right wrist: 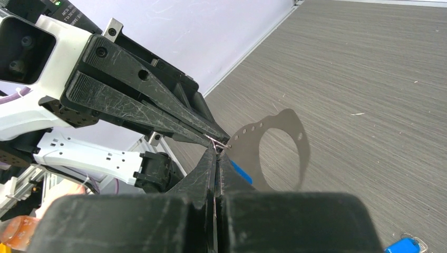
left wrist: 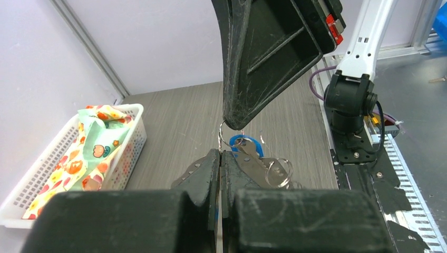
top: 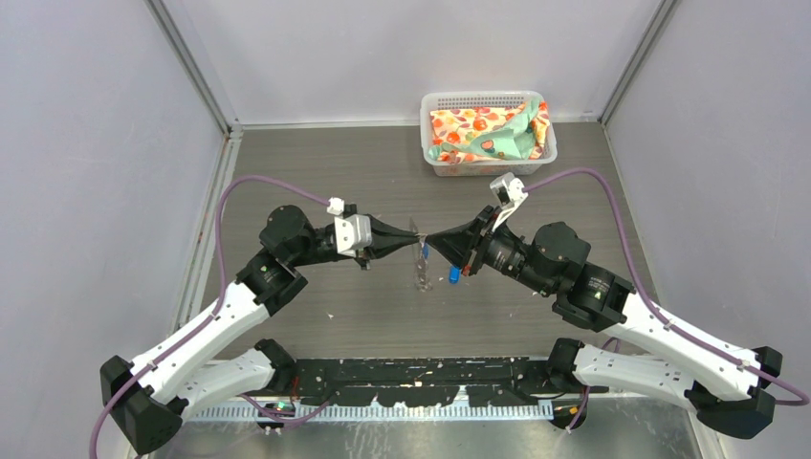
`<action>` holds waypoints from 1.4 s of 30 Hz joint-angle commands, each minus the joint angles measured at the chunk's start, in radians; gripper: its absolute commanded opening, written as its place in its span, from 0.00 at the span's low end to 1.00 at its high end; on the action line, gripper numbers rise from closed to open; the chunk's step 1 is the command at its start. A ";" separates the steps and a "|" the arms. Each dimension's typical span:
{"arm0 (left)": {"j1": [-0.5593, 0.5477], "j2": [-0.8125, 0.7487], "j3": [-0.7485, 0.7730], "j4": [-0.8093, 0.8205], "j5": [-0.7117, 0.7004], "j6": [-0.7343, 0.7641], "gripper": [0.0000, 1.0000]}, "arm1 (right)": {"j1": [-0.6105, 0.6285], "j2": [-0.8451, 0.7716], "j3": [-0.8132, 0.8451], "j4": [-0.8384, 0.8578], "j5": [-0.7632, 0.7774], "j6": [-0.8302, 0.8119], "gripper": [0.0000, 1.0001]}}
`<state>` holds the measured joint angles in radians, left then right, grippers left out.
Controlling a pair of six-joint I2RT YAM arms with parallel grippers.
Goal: Put the keys on the keyring
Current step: Insert the key onto the keyring.
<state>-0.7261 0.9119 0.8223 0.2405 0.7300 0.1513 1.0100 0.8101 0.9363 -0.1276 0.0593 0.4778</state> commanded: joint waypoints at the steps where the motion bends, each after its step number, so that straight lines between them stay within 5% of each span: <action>1: -0.003 -0.011 0.028 0.022 0.020 0.016 0.00 | -0.007 -0.004 0.010 0.051 -0.009 0.008 0.01; 42: -0.003 -0.025 0.018 0.058 0.019 -0.011 0.00 | -0.028 -0.017 -0.002 -0.045 0.057 0.011 0.01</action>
<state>-0.7261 0.9119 0.8219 0.2279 0.7300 0.1596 0.9947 0.8143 0.9363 -0.1688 0.0803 0.4885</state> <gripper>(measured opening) 0.010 0.020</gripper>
